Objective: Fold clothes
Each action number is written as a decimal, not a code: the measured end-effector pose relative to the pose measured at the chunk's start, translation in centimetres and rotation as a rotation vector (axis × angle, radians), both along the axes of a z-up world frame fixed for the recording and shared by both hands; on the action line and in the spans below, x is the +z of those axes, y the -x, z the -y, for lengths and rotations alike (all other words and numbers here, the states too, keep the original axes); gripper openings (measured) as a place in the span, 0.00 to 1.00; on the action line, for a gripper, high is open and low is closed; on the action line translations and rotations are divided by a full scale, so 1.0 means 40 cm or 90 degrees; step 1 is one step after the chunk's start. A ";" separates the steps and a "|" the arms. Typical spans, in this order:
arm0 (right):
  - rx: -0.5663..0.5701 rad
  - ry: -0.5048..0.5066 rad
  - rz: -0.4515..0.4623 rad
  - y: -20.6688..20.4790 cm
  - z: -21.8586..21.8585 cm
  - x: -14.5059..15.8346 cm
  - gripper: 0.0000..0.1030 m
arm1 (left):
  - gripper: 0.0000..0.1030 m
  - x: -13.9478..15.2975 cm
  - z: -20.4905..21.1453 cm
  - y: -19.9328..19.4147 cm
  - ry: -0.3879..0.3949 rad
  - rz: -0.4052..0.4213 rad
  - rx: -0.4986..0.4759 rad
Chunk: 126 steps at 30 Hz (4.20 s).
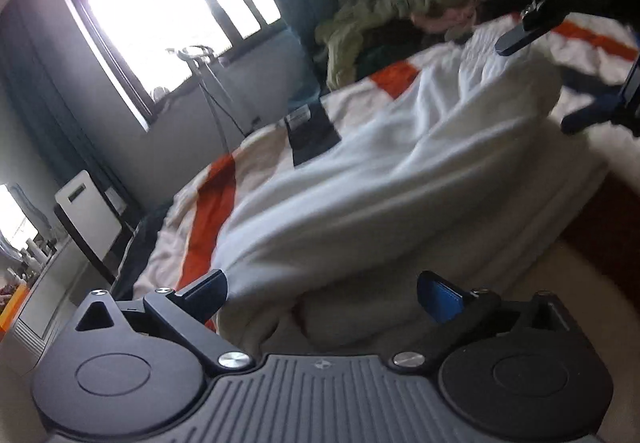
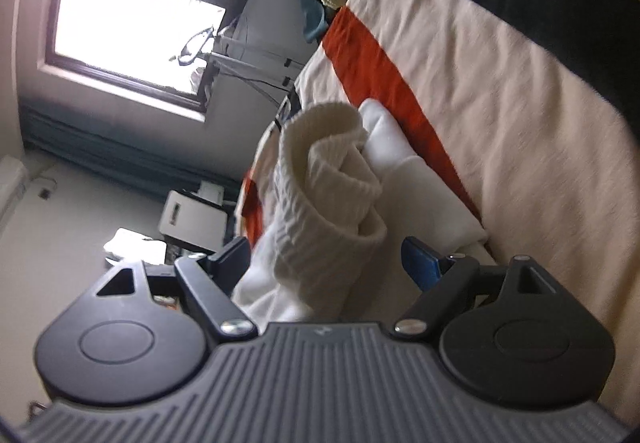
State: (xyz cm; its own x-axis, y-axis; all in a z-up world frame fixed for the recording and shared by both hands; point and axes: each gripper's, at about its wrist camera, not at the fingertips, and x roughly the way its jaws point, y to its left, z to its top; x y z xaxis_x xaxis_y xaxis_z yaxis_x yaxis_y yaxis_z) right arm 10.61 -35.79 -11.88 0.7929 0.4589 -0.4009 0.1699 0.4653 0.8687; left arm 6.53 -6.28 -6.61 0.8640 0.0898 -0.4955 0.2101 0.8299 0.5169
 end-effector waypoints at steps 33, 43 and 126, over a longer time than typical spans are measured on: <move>-0.044 0.048 -0.067 -0.023 0.010 -0.087 0.88 | 1.00 0.001 -0.339 -0.106 0.462 -0.127 0.277; 0.022 0.167 -0.045 -0.030 -0.061 -0.051 0.49 | 0.97 -0.015 -0.382 -0.084 0.548 -0.181 0.270; -0.283 0.320 0.013 0.277 0.456 0.248 0.46 | 0.86 0.286 0.367 -0.114 0.514 -0.124 -0.267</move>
State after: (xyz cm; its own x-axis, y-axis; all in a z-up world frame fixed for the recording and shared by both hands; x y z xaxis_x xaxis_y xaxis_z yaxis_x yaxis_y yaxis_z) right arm -0.46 -54.02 -1.95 0.8734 -0.1517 -0.4629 0.4243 0.7036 0.5701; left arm 11.09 -20.98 4.84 0.6431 -0.6458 -0.4115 0.5961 0.7595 -0.2603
